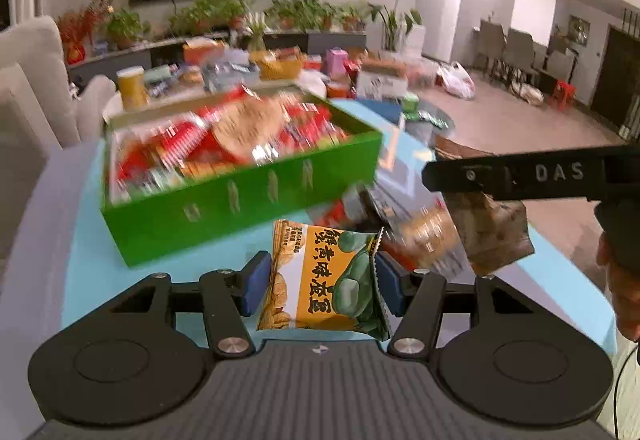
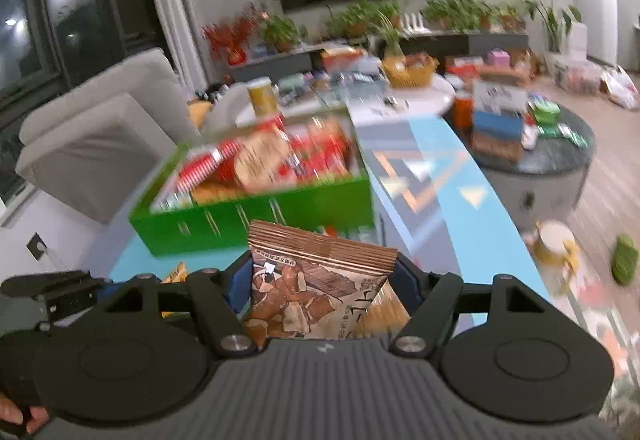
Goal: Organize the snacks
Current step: 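Carry the nut bag and pea snack bag over the green box, then open both grippers to release the two bags into the box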
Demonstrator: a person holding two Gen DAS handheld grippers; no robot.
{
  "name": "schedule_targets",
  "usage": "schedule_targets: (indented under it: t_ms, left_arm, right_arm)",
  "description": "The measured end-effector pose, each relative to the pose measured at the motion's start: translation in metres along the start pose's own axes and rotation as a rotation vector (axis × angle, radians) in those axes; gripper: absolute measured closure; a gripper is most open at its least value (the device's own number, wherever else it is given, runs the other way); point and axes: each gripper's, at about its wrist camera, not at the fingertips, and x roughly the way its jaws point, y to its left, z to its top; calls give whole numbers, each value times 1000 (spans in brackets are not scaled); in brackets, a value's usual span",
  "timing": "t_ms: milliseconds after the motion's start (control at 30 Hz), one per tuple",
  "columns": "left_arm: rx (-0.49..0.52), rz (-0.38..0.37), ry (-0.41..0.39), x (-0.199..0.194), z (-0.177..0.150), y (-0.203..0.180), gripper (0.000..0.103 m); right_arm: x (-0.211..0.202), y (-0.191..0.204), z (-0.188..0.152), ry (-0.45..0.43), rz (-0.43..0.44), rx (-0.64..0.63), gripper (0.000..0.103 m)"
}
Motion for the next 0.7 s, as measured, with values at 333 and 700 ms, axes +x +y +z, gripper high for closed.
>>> schedule_targets:
  t_ms: [333, 700]
  left_arm:
    - [-46, 114, -77, 19, 56, 42, 49]
    - [-92, 217, -102, 65, 92, 82, 49]
  right_arm:
    - [37, 21, 65, -84, 42, -10, 42]
    - [90, 31, 85, -96, 46, -31, 42]
